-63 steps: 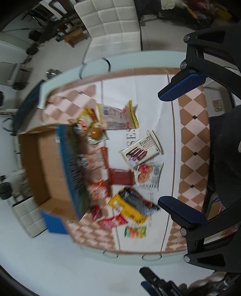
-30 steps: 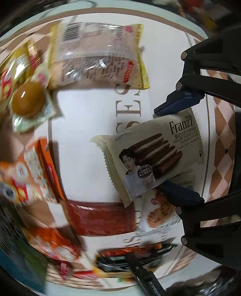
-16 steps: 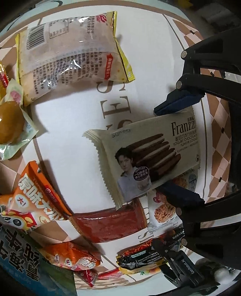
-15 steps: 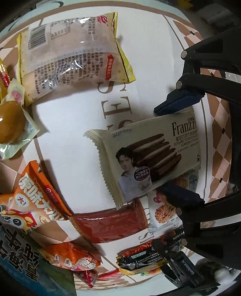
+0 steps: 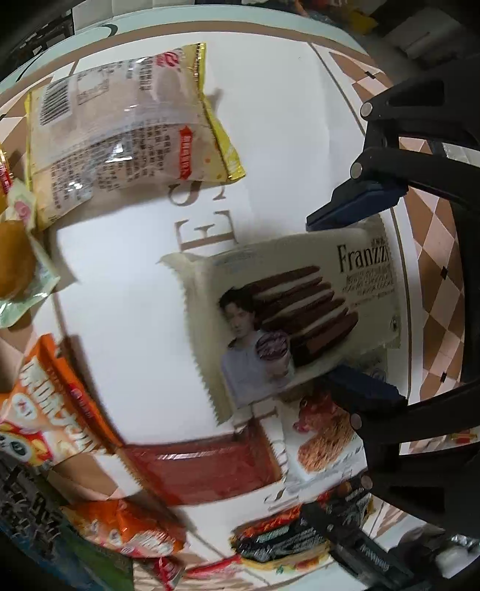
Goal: Organize snacks
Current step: 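Carry both packs into the cardboard box with both tools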
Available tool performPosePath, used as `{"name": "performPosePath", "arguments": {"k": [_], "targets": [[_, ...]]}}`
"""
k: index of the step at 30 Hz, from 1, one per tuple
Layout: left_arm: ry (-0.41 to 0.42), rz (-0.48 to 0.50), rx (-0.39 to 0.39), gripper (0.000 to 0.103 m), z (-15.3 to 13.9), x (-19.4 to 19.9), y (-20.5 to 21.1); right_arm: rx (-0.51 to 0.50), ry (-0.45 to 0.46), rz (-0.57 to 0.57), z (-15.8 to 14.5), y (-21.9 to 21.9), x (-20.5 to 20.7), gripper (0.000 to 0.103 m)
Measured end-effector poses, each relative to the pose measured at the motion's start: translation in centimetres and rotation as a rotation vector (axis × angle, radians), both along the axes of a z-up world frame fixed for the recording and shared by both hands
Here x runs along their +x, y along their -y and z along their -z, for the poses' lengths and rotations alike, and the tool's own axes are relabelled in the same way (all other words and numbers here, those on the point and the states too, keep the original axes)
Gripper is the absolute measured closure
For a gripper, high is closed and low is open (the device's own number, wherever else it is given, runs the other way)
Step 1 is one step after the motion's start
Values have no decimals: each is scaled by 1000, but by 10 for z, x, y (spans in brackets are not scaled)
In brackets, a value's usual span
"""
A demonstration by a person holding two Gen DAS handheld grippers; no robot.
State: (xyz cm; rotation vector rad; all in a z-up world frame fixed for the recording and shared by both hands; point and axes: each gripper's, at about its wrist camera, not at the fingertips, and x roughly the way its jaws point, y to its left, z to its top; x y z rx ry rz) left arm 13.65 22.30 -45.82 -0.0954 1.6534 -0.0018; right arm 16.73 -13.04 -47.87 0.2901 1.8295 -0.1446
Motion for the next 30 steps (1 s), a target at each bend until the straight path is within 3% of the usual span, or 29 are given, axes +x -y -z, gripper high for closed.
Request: {"name": "performPosePath", "arguments": {"k": [7, 9, 14, 20, 23, 26, 30], "targets": [[24, -5, -1, 12, -6, 3, 3, -52, 32, -26, 2, -14, -10, 27], [33, -8, 4, 13, -6, 1, -2, -62, 55, -31, -2, -27, -18, 38], [46, -16, 25, 20, -17, -12, 4, -81, 94, -50, -11, -35, -28, 39], [15, -63, 26, 20, -5, -31, -7, -44, 88, -76, -12, -34, -37, 39], [8, -88, 13, 14, 11, -43, -31, -18, 62, -114, -14, -24, -34, 34], [4, -88, 24, 18, 16, -51, -39, 2, 57, -117, -10, -24, -27, 33], [14, -86, 50, 20, 28, -57, -50, -17, 97, -128, -15, -25, -23, 39]]}}
